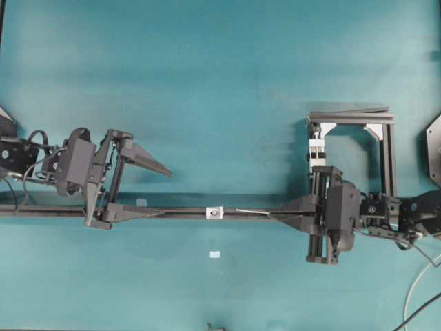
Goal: Insert the wire through the hole in the metal fitting marked with a red label.
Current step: 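Carry the wire down along the rail toward the white bracket, then align the wire tip with the bracket's red-ringed hole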
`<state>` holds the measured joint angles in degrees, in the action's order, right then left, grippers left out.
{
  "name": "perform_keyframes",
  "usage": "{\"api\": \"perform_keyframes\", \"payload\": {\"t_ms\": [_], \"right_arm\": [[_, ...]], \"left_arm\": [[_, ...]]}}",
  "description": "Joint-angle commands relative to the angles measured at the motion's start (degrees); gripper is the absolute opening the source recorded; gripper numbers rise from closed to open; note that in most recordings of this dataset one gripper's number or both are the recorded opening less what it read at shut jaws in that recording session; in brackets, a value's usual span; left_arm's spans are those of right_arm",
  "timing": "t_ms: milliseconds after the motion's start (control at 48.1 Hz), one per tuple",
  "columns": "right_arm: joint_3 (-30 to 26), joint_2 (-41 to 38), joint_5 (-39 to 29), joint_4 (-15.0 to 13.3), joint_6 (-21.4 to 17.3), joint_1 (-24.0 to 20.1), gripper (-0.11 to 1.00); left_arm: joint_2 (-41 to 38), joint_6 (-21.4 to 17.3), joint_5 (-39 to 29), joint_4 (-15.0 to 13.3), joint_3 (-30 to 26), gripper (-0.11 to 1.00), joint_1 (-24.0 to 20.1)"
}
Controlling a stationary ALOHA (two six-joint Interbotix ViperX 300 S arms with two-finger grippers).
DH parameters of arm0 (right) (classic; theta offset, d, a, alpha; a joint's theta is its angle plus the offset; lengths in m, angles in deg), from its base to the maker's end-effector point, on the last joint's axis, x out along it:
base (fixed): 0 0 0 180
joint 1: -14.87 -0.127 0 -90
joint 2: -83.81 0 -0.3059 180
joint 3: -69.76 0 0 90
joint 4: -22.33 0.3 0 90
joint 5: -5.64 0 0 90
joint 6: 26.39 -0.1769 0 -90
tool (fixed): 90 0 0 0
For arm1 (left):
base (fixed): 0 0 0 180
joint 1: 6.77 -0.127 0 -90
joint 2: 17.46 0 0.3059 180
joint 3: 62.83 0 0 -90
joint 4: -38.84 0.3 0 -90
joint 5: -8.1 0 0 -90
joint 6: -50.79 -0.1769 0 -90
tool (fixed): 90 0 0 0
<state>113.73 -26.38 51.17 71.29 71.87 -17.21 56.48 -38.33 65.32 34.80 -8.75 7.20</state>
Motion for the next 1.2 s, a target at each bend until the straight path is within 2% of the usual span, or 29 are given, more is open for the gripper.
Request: {"api": "perform_keyframes", "payload": {"t_ms": [0,1184], "right_arm": [[-0.8,0.6,0.8,0.1,-0.1,-0.6,0.00],[-0.9,1.5,-2.1,0.1,0.6,-0.7,0.00]], "left_arm": [[0.4,-0.1,0.4,-0.1,-0.4,0.51,0.2],[0.5,-0.1,0.0,-0.1,-1.5,0.51,0.2]]}}
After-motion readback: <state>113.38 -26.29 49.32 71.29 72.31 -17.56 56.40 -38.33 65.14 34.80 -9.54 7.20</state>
